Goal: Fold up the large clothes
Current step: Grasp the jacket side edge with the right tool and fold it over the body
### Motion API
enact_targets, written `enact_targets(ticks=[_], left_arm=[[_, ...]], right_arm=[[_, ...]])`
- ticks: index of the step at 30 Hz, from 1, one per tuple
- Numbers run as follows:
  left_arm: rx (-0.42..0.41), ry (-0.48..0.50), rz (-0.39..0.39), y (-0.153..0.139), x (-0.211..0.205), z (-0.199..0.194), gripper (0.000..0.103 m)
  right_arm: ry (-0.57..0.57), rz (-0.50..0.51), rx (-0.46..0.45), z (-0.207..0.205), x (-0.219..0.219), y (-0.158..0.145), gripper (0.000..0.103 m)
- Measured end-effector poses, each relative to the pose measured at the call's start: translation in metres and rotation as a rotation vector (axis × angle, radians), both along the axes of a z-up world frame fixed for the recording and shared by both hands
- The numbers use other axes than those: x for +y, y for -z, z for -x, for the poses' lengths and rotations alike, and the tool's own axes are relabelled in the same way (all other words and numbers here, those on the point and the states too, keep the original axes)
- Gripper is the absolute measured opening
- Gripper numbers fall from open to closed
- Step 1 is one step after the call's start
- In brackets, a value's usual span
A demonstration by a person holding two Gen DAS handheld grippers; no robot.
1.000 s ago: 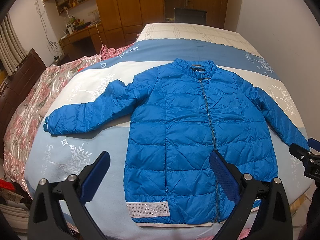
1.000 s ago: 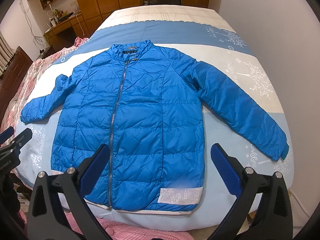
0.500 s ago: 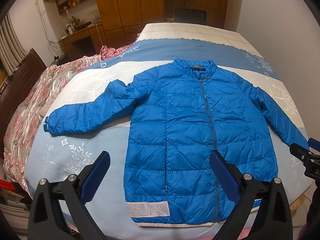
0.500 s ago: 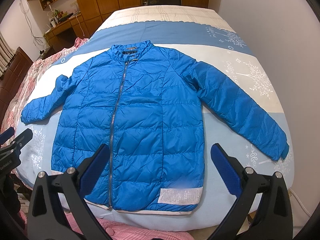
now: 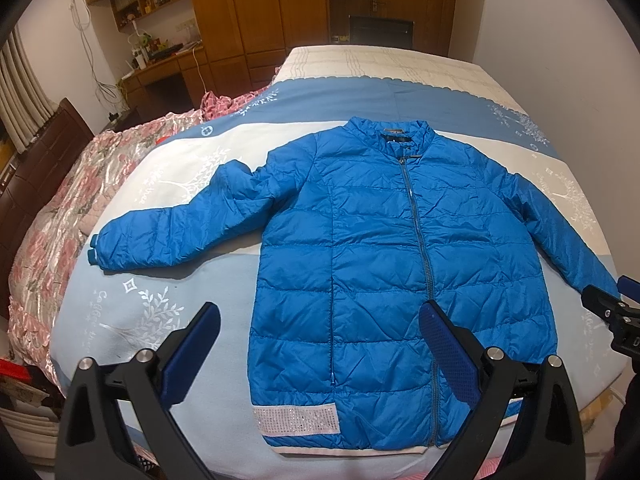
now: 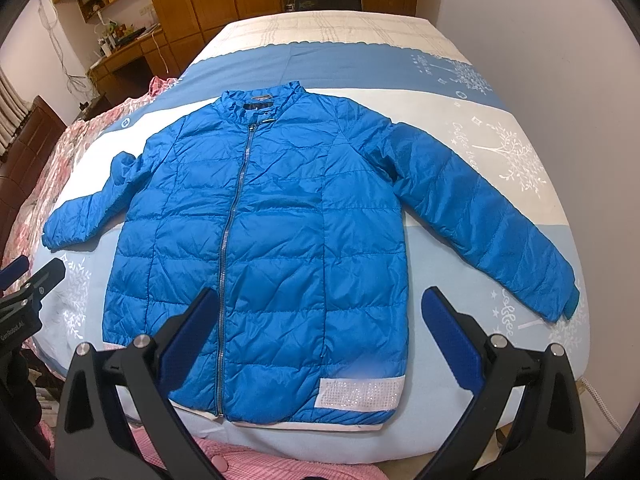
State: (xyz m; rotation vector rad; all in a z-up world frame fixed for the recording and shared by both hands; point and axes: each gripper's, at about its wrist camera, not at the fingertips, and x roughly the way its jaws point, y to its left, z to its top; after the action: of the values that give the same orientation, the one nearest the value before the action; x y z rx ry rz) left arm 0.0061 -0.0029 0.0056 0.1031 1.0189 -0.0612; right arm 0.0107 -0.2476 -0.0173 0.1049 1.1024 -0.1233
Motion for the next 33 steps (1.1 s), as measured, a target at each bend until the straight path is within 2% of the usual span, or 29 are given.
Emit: enact_targets(ticks=[7, 11, 13, 17, 19, 23, 26, 29, 33], left_arm=[[0.011, 0.014, 0.021, 0.012, -0.004, -0.011, 0.099], [0.037, 0.043, 0.032, 0.034, -0.019, -0.030, 0.099], [0.026, 0.089, 0.069, 0.047, -0.030, -0.040, 0.099], [0.059, 0.100, 0.046, 0.073, -0.054, -0.069, 0.099], [0.081, 0.083, 0.078, 0.084, -0.063, -0.088, 0.099], [0.117, 0.049, 0.153, 0.104, -0.092, -0.131, 0.099], [0.106, 0.054, 0.155, 0.117, -0.121, -0.155, 0.099], [0.102, 0.071, 0.140, 0.133, -0.148, -0.174, 0.099], [0.123, 0.064, 0.134, 0.155, -0.165, -0.186, 0.099]], right_arm=[[0.030, 0.009, -0.016, 0.000, -0.017, 0.008, 0.100], [0.032, -0.025, -0.079, 0.002, -0.050, 0.022, 0.100], [0.069, -0.067, -0.098, 0.003, -0.086, 0.033, 0.100], [0.237, -0.059, -0.071, 0.010, -0.182, 0.055, 0.100], [0.333, -0.086, -0.042, 0.018, -0.245, 0.069, 0.100], [0.447, -0.184, -0.002, 0.034, -0.347, 0.100, 0.100], [0.488, -0.205, 0.031, 0.045, -0.400, 0.122, 0.100], [0.480, -0.256, 0.088, 0.053, -0.445, 0.153, 0.100], [0.441, -0.305, 0.111, 0.058, -0.461, 0.176, 0.100]])
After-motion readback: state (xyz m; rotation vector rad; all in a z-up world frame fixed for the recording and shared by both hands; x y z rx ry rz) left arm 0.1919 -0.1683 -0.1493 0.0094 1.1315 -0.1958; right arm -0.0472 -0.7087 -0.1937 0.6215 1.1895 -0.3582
